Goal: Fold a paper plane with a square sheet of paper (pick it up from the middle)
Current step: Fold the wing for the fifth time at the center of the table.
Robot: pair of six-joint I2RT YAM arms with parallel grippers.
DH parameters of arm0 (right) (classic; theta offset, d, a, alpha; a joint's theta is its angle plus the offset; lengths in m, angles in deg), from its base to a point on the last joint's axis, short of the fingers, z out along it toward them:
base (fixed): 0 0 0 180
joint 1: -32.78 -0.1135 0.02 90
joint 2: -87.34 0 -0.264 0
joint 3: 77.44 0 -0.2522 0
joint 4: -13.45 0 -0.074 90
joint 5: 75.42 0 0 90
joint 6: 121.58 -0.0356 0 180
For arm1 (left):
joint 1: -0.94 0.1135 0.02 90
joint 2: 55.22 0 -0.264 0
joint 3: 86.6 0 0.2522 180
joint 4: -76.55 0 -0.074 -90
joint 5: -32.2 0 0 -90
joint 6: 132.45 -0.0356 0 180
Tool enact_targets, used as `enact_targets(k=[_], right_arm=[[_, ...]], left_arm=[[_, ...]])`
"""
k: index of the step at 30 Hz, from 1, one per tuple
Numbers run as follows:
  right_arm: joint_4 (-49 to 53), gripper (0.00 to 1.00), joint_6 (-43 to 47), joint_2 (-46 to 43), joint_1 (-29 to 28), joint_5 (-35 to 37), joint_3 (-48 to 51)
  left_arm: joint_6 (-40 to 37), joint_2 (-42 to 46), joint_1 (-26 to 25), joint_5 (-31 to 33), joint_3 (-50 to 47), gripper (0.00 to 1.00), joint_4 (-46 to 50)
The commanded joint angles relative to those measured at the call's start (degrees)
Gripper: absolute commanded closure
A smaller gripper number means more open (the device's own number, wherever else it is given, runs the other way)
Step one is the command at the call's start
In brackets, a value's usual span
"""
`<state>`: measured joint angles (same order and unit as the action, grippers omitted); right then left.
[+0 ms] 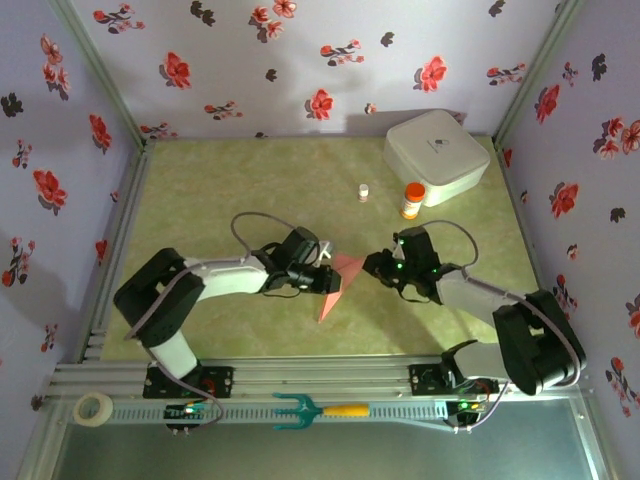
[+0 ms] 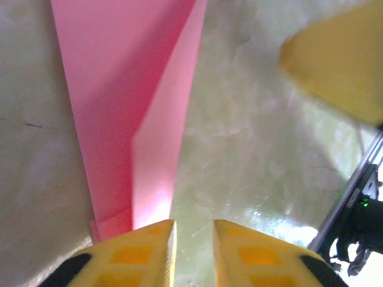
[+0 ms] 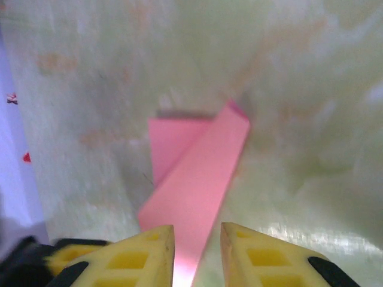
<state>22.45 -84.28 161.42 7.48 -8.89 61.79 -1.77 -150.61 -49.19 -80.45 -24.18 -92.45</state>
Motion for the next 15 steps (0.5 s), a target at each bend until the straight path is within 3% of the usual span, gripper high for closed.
enact_targets(k=[1, 15], right_arm=[[0.8, 0.71, -3.0, -2.1, -2.0, 3.0, 1.5], [-5.1, 0.69, -7.6, 5.2, -9.2, 1.8, -1.3]], left_arm=[[-3.0, 3.7, 1.0, 3.3, 1.2, 0.73, 5.0], [-4.0, -1.2, 4.9, -3.3, 1.1, 0.69, 8.1]])
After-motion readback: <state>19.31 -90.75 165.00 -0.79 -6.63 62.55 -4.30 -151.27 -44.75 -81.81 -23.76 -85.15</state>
